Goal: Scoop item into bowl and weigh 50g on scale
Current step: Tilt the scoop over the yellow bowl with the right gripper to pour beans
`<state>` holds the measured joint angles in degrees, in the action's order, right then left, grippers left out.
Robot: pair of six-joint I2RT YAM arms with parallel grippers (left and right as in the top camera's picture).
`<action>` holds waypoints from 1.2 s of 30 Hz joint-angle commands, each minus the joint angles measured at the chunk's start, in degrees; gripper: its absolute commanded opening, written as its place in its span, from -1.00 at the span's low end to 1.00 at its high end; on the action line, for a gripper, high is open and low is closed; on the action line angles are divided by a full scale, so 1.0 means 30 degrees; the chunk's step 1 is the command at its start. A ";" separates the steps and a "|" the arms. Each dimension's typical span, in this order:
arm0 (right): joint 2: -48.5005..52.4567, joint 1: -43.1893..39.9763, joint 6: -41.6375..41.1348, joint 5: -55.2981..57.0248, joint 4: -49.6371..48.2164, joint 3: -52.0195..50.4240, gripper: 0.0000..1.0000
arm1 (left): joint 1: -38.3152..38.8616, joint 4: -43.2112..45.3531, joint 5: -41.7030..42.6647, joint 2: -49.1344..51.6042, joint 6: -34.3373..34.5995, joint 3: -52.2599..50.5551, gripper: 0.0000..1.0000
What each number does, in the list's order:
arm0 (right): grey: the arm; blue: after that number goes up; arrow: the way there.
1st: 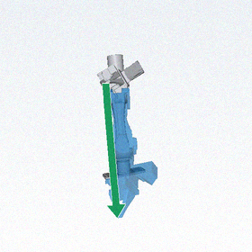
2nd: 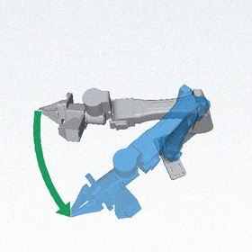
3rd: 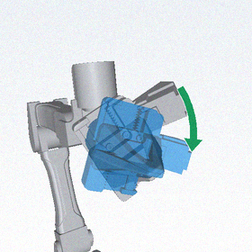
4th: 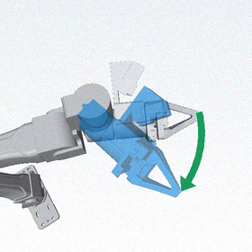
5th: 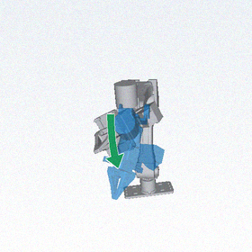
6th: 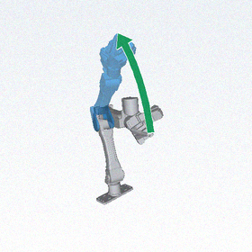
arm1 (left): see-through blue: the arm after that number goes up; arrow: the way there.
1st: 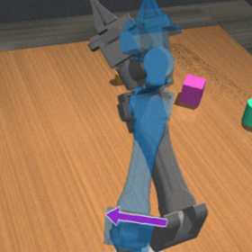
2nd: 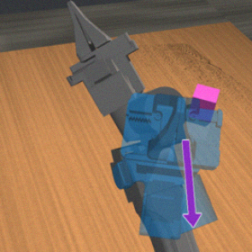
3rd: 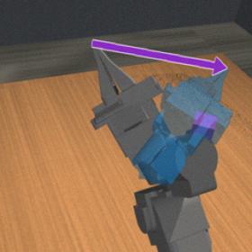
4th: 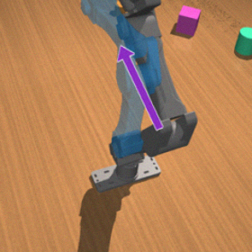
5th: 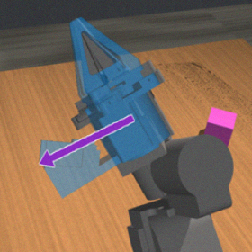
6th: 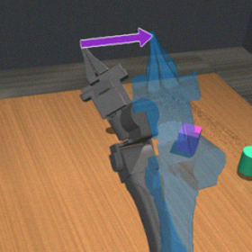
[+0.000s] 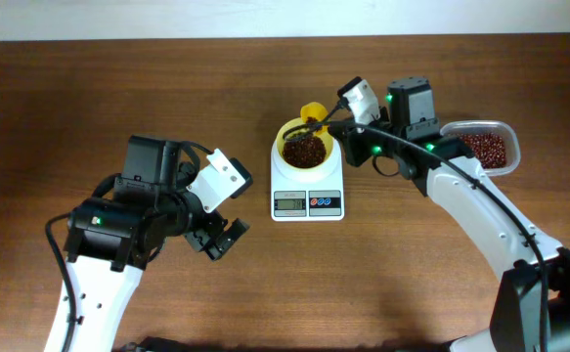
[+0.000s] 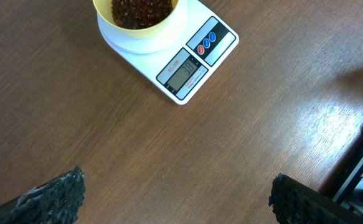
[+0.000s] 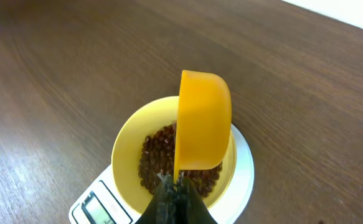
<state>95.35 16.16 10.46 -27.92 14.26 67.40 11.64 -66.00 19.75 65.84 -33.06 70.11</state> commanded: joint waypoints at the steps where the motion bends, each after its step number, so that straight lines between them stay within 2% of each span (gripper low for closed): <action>1: -0.0561 0.0131 0.0087 -0.0029 0.0321 0.0095 -0.92 | -0.0102 0.0036 0.0284 -0.0095 -0.0226 0.0350 0.97; 23: -0.0663 0.0168 0.0102 -0.0539 -0.0051 0.0168 -0.92 | -0.0102 0.0044 0.0277 -0.0095 -0.0226 0.0350 0.97; 26: -0.1078 0.0532 0.1304 -0.0364 -0.0066 0.0401 -0.92 | -0.0102 0.0036 0.0277 -0.0095 -0.0226 0.0350 0.97; 30: -0.1035 0.1676 0.2688 0.3257 0.1239 0.0386 -0.92 | -0.0102 0.0036 0.0284 -0.0095 -0.0226 0.0350 0.97; 36: -0.1042 0.2149 0.3147 0.5435 0.1464 0.0386 -0.92 | -0.0102 0.0044 0.0277 -0.0095 -0.0226 0.0350 0.97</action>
<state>93.10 22.46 18.41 -15.44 18.85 67.70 11.64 -66.00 19.75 65.84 -33.04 70.11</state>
